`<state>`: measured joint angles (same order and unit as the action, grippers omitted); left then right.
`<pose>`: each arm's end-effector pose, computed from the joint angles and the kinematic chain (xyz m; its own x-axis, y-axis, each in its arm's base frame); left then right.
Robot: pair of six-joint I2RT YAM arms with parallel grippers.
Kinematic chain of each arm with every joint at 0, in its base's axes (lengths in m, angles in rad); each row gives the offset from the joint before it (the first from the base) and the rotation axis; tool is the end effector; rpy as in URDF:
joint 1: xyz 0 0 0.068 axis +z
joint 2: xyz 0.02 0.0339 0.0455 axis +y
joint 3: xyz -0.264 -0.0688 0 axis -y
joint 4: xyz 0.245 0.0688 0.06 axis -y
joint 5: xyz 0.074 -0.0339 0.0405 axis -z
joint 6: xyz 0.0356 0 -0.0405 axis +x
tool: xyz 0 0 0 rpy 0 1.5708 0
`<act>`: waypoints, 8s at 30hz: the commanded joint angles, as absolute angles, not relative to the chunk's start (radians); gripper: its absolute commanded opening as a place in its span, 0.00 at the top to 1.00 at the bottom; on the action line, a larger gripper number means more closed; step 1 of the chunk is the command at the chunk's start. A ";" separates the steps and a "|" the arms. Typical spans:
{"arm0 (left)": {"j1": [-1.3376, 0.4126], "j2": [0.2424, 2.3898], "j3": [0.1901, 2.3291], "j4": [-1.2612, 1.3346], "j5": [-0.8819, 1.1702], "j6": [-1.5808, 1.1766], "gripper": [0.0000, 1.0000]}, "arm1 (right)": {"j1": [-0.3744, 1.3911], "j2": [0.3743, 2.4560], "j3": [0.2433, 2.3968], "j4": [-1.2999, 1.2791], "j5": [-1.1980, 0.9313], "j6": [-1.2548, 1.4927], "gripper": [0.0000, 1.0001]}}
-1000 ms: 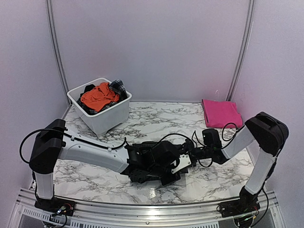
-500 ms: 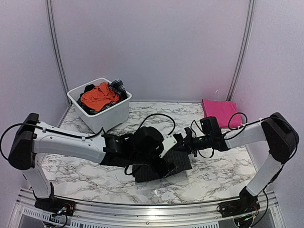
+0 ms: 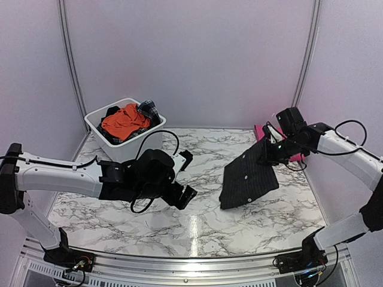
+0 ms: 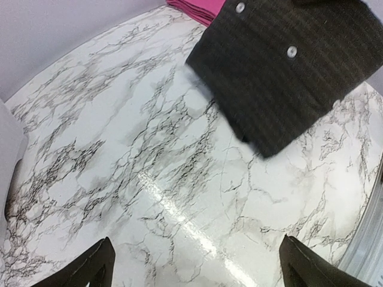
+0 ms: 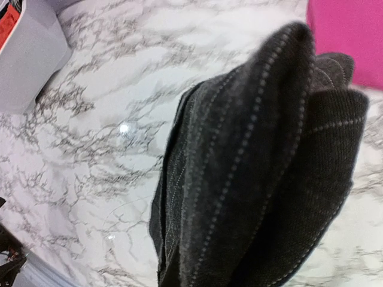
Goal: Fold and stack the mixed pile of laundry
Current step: Turn over the square-folded shirt at the center of the board, then adjust the square-folded shirt at the center of the board, then pick up the square-folded shirt from the center of the board.
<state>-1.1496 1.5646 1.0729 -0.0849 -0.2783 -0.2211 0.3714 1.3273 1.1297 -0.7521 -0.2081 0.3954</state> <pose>0.1534 -0.3185 0.2557 -0.3893 0.3531 -0.8508 0.7154 0.6977 -0.0377 0.2505 0.1055 0.2919 -0.8793 0.0620 -0.4723 -0.1392 0.9148 0.3792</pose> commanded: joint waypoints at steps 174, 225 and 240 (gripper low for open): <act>-0.925 1.771 1.211 -0.032 -0.024 -0.016 0.18 | 0.391 1.552 0.997 -0.291 -0.472 0.530 0.43; -1.194 2.255 1.529 -0.080 -0.069 0.292 0.72 | 0.502 1.656 0.538 0.131 -0.721 0.747 0.89; -1.160 2.132 1.506 0.082 0.036 0.127 0.94 | 0.417 1.319 0.355 0.358 -0.619 1.070 0.01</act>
<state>-1.1652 2.1769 1.5009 0.0383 0.0006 0.1703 0.4076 1.2789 0.3843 0.1982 -0.6277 0.9230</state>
